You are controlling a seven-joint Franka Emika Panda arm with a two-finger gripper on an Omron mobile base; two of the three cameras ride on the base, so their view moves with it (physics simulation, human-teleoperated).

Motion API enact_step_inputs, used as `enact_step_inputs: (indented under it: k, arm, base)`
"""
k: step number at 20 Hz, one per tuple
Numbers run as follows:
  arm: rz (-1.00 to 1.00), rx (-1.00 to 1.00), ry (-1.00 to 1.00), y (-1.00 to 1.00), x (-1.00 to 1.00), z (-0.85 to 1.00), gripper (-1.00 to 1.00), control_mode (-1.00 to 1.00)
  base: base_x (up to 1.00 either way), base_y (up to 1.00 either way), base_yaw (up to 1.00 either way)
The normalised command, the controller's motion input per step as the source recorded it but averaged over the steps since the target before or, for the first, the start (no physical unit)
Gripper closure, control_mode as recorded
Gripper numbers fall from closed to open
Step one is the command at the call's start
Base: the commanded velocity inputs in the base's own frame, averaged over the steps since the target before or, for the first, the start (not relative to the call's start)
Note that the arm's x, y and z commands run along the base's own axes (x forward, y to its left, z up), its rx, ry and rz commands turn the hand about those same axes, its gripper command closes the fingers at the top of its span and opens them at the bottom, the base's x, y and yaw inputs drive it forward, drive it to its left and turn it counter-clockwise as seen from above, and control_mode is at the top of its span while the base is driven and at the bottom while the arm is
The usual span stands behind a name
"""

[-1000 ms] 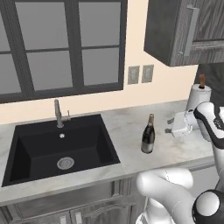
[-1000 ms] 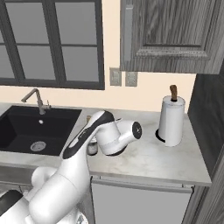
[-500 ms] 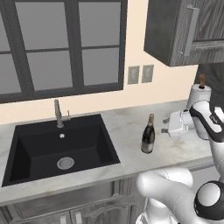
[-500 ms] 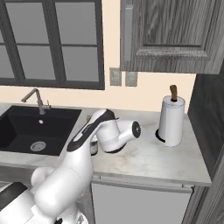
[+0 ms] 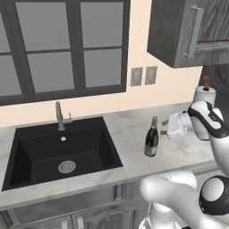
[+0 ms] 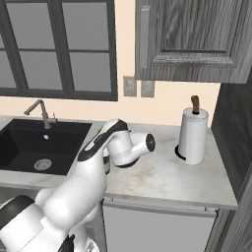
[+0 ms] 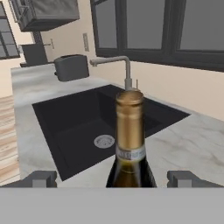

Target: There is a wine glass and glass cup on the dining counter. Place the wine bottle next to the wine glass and the juice bottle next to the glass cup.

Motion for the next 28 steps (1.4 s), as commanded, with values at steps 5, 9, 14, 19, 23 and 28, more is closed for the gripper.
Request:
enact_step_inputs:
  k: [5, 9, 14, 19, 23, 28]
  arm:
    - [0.0, 0.0, -0.01, 0.02, 0.14, -0.05, -1.0, -1.0]
    - [0.0, 0.0, 0.0, 0.03, 0.05, -0.09, -1.0, -1.0]
    - [0.0, 0.0, 0.0, 0.08, 0.12, -0.14, -1.0, -1.0]
    - [0.0, 0.0, 0.0, 0.08, 0.15, -0.17, -1.0, -1.0]
    - [0.0, 0.0, 0.0, 0.09, 0.13, -0.16, -1.0, -1.0]
    - [0.0, 0.0, 0.0, 0.07, 0.13, -0.12, -1.0, -1.0]
  base:
    - [0.0, 0.0, 0.0]
    - [0.0, 0.0, 0.0]
    - [0.0, 0.0, 0.0]
    - [0.0, 0.0, 0.0]
    - [0.0, 0.0, 0.0]
    - [0.0, 0.0, 0.0]
